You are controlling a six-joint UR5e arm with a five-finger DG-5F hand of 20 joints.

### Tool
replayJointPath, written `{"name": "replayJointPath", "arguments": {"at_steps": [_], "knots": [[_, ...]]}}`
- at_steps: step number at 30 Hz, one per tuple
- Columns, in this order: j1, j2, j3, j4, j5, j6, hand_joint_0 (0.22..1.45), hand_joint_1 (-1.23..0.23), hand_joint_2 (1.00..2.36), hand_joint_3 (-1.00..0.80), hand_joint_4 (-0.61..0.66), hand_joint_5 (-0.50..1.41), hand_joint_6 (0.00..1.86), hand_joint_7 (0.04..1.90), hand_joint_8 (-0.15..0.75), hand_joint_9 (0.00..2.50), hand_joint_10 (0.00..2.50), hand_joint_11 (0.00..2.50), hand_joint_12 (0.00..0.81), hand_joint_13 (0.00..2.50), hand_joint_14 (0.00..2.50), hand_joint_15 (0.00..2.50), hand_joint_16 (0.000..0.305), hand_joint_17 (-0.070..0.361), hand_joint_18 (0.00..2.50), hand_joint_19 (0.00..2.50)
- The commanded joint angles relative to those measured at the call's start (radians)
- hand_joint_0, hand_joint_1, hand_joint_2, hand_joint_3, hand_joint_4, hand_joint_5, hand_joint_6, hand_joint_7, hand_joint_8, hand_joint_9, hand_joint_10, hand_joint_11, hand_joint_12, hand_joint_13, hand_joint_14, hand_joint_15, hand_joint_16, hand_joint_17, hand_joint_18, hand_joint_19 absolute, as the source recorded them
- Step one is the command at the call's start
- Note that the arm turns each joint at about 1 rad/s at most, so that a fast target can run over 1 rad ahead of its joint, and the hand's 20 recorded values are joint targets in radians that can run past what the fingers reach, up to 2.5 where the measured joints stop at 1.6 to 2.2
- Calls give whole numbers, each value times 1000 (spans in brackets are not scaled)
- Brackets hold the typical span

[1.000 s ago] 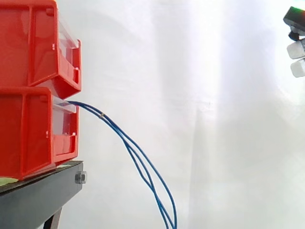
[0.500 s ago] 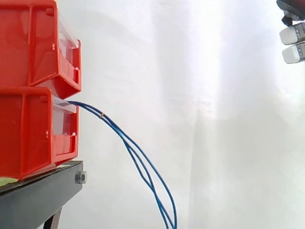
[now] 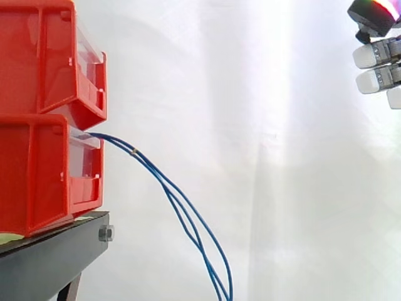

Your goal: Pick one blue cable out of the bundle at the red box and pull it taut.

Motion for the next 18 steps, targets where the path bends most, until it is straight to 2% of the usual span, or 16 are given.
{"name": "replayJointPath", "arguments": {"at_steps": [1,5,9,11,14,15,16,18], "knots": [[6,0,1,7,18,-2,546,-570,1000,-497,271,-226,502,709,304,322,0,29,391,239,0,0,63,142,264,183],[12,-5,1,9,35,-5,547,-573,1000,-496,270,-226,502,703,305,325,1,16,391,245,1,0,63,142,273,179],[16,-17,19,18,38,-5,547,-572,1000,-500,271,-226,502,707,305,327,0,16,391,247,0,0,63,142,276,179],[19,-17,21,18,44,-8,538,-552,1000,-500,272,-226,502,708,306,329,0,14,398,320,0,23,64,143,280,182],[26,-17,21,18,75,-32,534,-538,1000,-500,267,-227,502,703,312,361,0,39,406,410,3,93,63,143,345,210],[28,-23,21,20,80,-41,534,-536,1000,-500,267,-227,502,706,312,368,2,61,409,429,2,114,63,142,357,220],[28,-48,28,29,77,-41,534,-536,1000,-500,267,-227,502,707,313,381,0,75,410,435,3,122,63,142,368,225],[26,-62,37,36,66,-37,534,-536,1000,-500,266,-227,502,703,316,386,2,75,412,442,3,120,64,143,387,230]]}}
